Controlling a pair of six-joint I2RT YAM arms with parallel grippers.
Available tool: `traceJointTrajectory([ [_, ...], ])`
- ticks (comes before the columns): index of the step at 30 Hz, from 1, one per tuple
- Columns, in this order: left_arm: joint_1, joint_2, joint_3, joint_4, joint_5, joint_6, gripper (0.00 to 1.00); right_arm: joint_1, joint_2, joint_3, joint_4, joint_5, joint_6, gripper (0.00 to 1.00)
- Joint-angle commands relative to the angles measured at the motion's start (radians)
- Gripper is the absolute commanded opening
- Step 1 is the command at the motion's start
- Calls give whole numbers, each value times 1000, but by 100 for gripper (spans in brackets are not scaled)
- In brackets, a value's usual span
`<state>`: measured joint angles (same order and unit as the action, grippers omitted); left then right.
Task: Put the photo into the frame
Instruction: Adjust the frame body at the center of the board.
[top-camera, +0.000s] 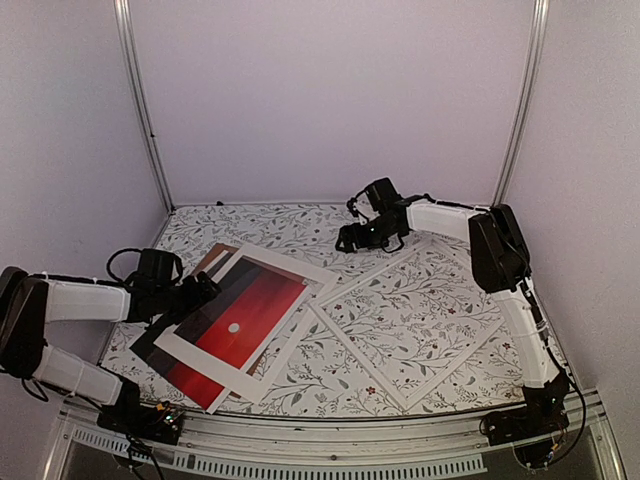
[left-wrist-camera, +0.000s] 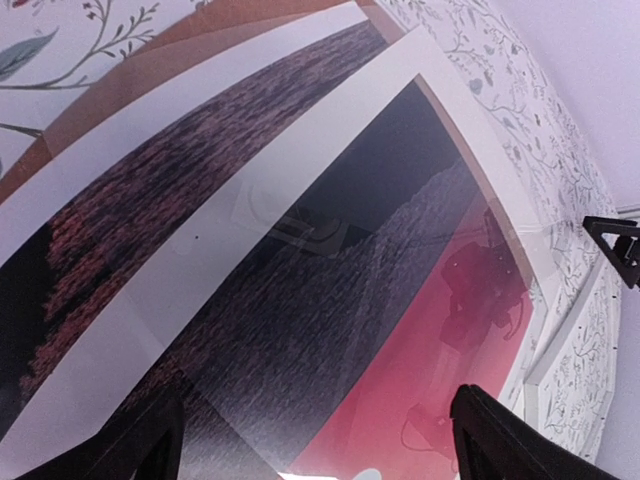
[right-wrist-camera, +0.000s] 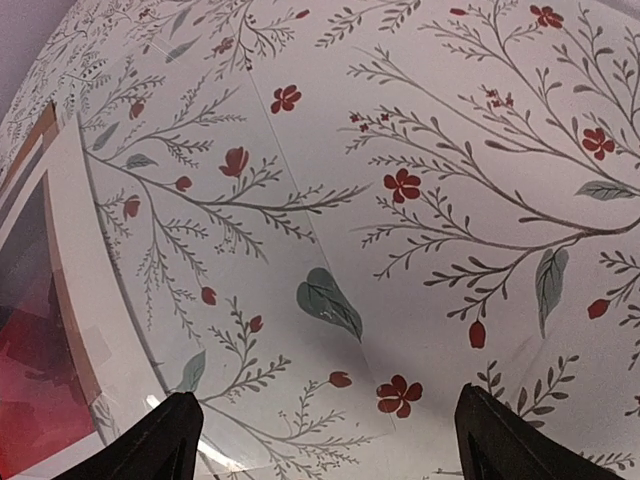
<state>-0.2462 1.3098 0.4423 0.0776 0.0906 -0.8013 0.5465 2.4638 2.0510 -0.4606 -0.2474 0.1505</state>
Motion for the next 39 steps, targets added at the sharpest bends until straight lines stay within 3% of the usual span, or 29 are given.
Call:
traceJointTrajectory([
  [1,0,27,-7,62,29,-30,95,0,82,88,-54,-44,25,91],
  [7,-20,70,-6,97,35,-39,94,0,105,73,-64,-69,43,88],
  [14,-24,117,-13,145,59,-43,94,-2,-18,-110,4,-87,30,88],
  [27,-31,104,-71,225,52,-80,94,17,-14,-122,-3,-196,25,82],
  [33,-25,126,-53,245,49,-83,94,27,-111,-262,85,-239,55,77],
  [39,-17,80,-52,220,-4,-97,94,25,-200,-323,143,-107,80,81],
])
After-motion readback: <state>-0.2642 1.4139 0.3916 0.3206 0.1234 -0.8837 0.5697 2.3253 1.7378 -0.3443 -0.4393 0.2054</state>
